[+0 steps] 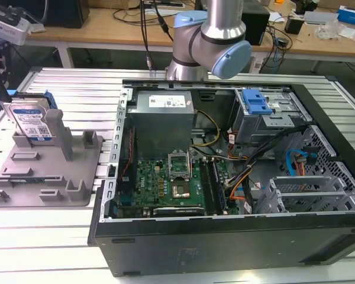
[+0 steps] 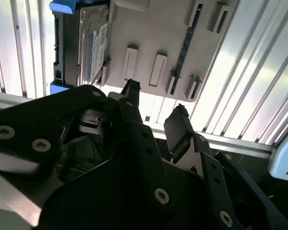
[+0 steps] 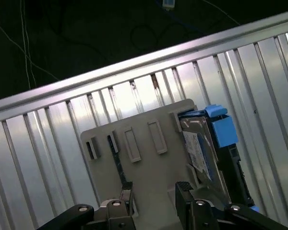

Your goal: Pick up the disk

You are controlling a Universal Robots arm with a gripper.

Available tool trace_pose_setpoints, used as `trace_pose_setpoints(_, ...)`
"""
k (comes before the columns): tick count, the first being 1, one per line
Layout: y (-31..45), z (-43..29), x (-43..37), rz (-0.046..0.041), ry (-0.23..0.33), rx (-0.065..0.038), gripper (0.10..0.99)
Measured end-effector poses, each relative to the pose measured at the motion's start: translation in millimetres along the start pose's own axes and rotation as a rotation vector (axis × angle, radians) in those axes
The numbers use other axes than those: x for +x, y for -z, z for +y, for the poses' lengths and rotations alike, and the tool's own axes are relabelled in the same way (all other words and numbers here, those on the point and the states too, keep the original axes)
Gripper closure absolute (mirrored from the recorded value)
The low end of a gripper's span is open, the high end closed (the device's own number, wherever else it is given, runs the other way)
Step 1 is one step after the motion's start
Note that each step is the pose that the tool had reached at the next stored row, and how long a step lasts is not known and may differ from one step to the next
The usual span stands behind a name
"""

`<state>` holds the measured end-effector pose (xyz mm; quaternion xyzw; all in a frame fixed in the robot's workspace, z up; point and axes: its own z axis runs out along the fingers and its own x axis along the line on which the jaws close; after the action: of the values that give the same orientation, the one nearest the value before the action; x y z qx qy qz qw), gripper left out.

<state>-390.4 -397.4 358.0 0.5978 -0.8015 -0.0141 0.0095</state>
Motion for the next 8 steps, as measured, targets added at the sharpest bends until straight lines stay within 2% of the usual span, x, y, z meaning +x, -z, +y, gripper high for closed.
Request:
trace_pose_setpoints(4,-0.2,-1.5,-0.5,0.002,0.092,0.003,0.604)
trace_pose_setpoints(8,-0.2,-1.7,-0.5,0.0025,0.107,0.004,0.604)
